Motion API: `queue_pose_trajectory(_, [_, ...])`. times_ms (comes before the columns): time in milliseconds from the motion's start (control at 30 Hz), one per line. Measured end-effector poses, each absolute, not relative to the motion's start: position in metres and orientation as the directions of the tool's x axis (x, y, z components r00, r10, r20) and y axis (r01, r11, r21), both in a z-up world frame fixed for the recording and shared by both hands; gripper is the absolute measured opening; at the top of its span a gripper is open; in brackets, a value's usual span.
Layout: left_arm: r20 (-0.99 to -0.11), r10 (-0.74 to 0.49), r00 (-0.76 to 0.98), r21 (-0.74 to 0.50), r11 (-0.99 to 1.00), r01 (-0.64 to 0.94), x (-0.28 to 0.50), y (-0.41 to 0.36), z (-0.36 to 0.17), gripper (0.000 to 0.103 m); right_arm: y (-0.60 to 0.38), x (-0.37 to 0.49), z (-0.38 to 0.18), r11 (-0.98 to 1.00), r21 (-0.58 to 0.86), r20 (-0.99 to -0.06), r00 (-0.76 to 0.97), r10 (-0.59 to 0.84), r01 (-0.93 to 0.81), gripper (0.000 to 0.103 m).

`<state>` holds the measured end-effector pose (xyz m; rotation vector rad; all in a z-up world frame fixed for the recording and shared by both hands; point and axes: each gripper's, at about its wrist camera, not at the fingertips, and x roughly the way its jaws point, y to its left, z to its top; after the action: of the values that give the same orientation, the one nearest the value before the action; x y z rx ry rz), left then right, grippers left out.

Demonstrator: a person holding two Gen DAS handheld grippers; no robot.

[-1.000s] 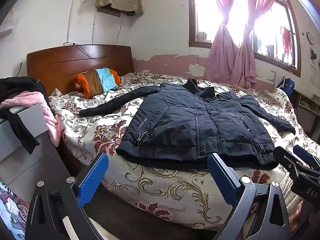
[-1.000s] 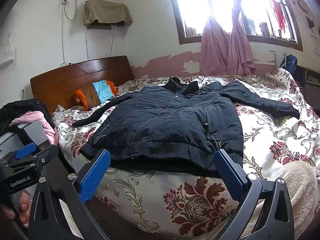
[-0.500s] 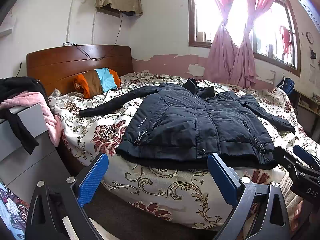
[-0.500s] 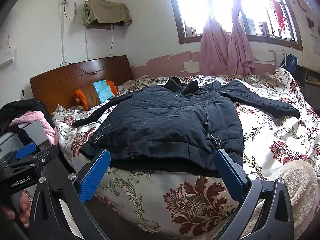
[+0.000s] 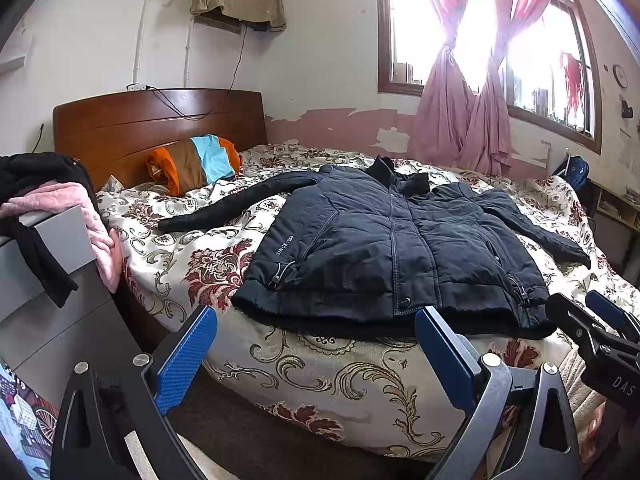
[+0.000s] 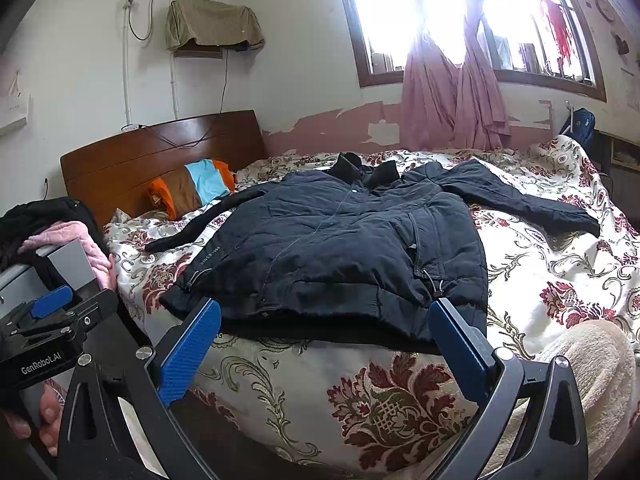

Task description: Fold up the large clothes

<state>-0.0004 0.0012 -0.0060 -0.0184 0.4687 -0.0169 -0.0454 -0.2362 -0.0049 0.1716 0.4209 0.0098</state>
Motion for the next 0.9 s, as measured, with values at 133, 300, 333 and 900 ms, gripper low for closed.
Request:
queue_pose_trajectory(133, [-0.452, -0.021, 0.892, -0.021, 1.0, 0.012, 0.0, 0.001, -0.006, 0.1, -0.236, -0.045, -0.005, 0.985, 0.168, -0.407, 0.912, 0.046, 0.025, 0.102])
queue_pose_trajectory(300, [-0.454, -0.025, 0.891, -0.023, 1.0, 0.016, 0.0, 0.001, -0.006, 0.1, -0.236, -0.044, -0.006, 0.985, 0.171, -0.407, 0.912, 0.048, 0.024, 0.102])
queue_pose_trajectory(333, [-0.454, -0.024, 0.891, -0.023, 1.0, 0.016, 0.0, 0.001, -0.006, 0.1, -0.236, -0.044, -0.006, 0.985, 0.172, -0.408, 0.912, 0.051, 0.022, 0.102])
queue_pose_trajectory(900, [-0.557, -0.082, 0.826, -0.048, 0.997, 0.067, 0.052, -0.046, 0.014, 0.1, -0.332, -0.034, 0.03, 0.958, 0.286, -0.354, 0.931, 0.094, 0.012, 0.102])
